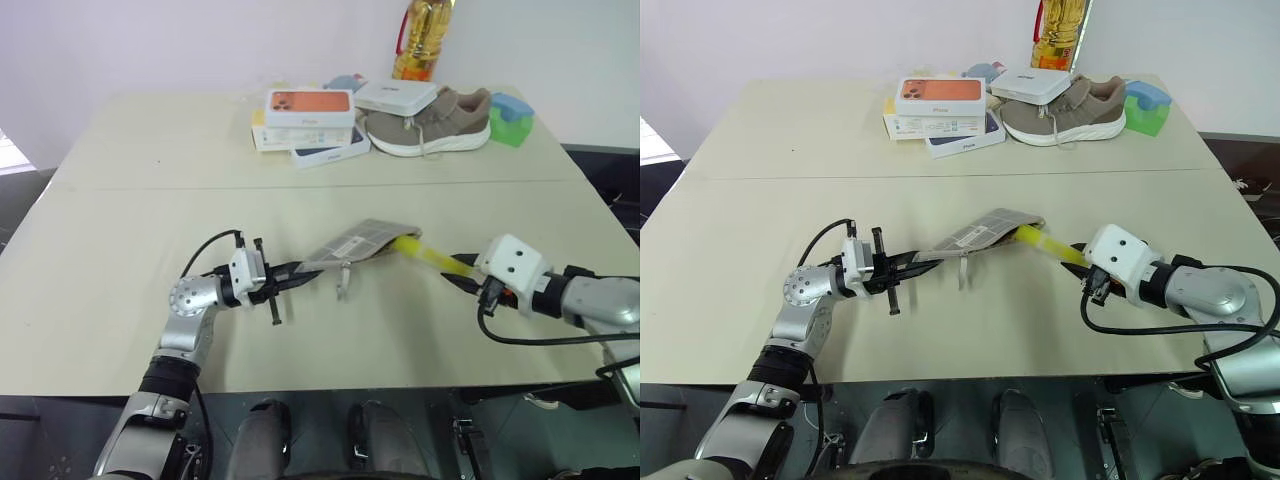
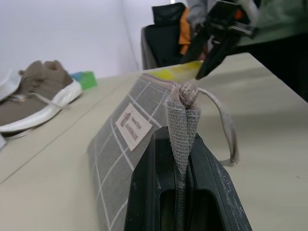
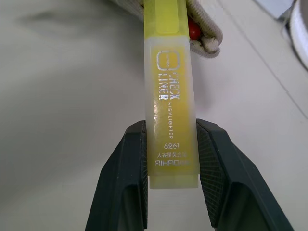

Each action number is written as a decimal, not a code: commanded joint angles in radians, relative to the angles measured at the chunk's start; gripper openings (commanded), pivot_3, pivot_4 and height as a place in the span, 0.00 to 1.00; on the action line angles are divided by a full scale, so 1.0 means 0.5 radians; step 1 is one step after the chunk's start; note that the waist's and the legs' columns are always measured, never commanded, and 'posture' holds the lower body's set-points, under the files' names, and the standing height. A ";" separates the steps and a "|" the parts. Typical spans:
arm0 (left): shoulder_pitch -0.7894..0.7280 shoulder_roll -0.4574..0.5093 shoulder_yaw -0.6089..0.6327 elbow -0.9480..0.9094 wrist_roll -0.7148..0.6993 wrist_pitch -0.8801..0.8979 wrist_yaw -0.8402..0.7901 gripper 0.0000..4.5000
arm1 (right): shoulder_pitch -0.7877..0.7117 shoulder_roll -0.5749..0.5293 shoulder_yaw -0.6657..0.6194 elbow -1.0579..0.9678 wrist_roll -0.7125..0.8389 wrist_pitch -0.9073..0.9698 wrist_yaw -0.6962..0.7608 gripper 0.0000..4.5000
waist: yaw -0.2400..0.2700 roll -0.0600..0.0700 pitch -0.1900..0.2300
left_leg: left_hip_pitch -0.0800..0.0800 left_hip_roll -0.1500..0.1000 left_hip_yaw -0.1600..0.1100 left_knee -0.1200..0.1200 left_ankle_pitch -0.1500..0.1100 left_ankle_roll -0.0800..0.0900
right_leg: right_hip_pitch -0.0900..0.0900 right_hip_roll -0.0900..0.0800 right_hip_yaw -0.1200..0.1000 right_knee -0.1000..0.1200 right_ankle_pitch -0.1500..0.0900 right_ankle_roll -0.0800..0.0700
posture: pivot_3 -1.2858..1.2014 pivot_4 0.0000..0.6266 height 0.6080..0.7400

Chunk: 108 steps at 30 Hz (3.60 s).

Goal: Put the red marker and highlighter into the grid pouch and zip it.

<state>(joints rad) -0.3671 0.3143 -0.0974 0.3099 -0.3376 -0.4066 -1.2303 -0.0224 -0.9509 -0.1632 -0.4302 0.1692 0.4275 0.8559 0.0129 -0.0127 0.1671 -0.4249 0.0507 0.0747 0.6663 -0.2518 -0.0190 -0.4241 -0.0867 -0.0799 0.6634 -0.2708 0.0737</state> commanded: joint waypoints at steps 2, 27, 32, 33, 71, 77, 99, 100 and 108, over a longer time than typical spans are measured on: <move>-0.038 0.014 -0.027 -0.061 -0.011 -0.074 -0.058 0.00 | -0.037 -0.124 0.037 -0.078 -0.101 -0.055 0.044 0.19 | 0.000 0.000 0.000 | 0.000 0.000 0.000 0.000 0.000 0.000 | 0.000 0.000 0.000 0.000 0.000 0.000 | 0.52 0.24 0.88; -0.083 0.005 -0.083 -0.044 0.008 -0.094 -0.044 0.00 | -0.696 0.028 0.258 -0.379 0.009 0.346 0.198 0.98 | -0.001 0.000 0.000 | 0.000 0.000 -0.001 0.002 0.000 0.000 | 0.000 0.000 0.000 0.000 0.000 0.000 | 0.52 0.24 0.88; -0.158 -0.114 -0.006 0.077 0.079 -0.130 0.265 0.00 | -0.706 0.221 -0.209 -0.488 0.635 0.885 0.162 0.98 | 0.008 -0.003 0.000 | -0.001 0.000 -0.003 0.003 0.000 0.000 | 0.003 -0.001 -0.002 0.001 0.001 0.000 | 0.52 0.24 0.88; -0.170 -0.136 -0.004 0.091 0.090 -0.133 0.308 0.00 | -0.684 0.251 -0.250 -0.504 0.710 0.966 0.126 0.98 | 0.006 -0.003 0.000 | -0.001 0.000 -0.003 0.003 0.000 0.000 | 0.003 -0.001 -0.003 0.000 0.001 0.000 | 0.52 0.24 0.88; -0.074 0.025 -0.020 0.097 0.149 -0.227 0.357 0.00 | -0.600 0.364 -0.317 0.149 0.451 1.096 -1.014 0.02 | -0.004 -0.003 -0.001 | 0.000 0.000 -0.002 0.000 0.000 0.000 | 0.002 0.000 -0.002 0.000 0.000 0.000 | 0.52 0.24 0.88; -0.053 0.086 0.034 0.080 0.092 -0.047 0.409 0.16 | -0.412 0.237 -0.267 -0.020 0.660 1.112 -0.665 0.14 | -0.004 -0.003 -0.001 | 0.000 0.000 -0.002 0.000 0.000 0.000 | 0.002 -0.001 -0.002 0.000 0.000 0.000 | 0.52 0.24 0.88; 0.466 0.231 0.801 -0.542 -0.375 1.393 1.383 0.99 | 0.148 0.455 -0.525 0.190 0.676 0.309 -0.303 0.89 | -0.002 -0.005 0.000 | 0.002 0.001 -0.002 0.000 0.000 0.000 | 0.003 -0.001 -0.001 0.000 0.000 0.000 | 0.52 0.24 0.88; 0.476 0.234 0.819 -0.556 -0.358 1.414 1.433 0.99 | 0.153 0.459 -0.522 0.205 0.673 0.297 -0.301 0.89 | -0.002 -0.005 0.000 | 0.002 0.001 -0.001 0.000 0.000 0.000 | 0.003 -0.001 -0.001 0.000 0.000 0.000 | 0.52 0.24 0.88; 0.543 0.363 0.790 -0.584 -0.178 1.485 1.523 0.99 | 0.184 0.455 -0.490 0.243 0.655 0.243 -0.286 0.89 | -0.002 -0.005 -0.001 | 0.002 0.001 -0.001 0.000 0.000 0.000 | 0.003 -0.001 -0.001 0.000 0.000 0.000 | 0.52 0.24 0.88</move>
<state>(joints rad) -0.1039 0.4749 0.2918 0.0546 -0.4378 0.3269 -0.4570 0.0701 -0.7237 -0.4003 -0.2899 0.4942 0.5674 0.7108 0.0119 -0.0150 0.1668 -0.4238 0.0511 0.0741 0.6660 -0.2520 -0.0189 -0.4225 -0.0872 -0.0802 0.6633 -0.2710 0.0736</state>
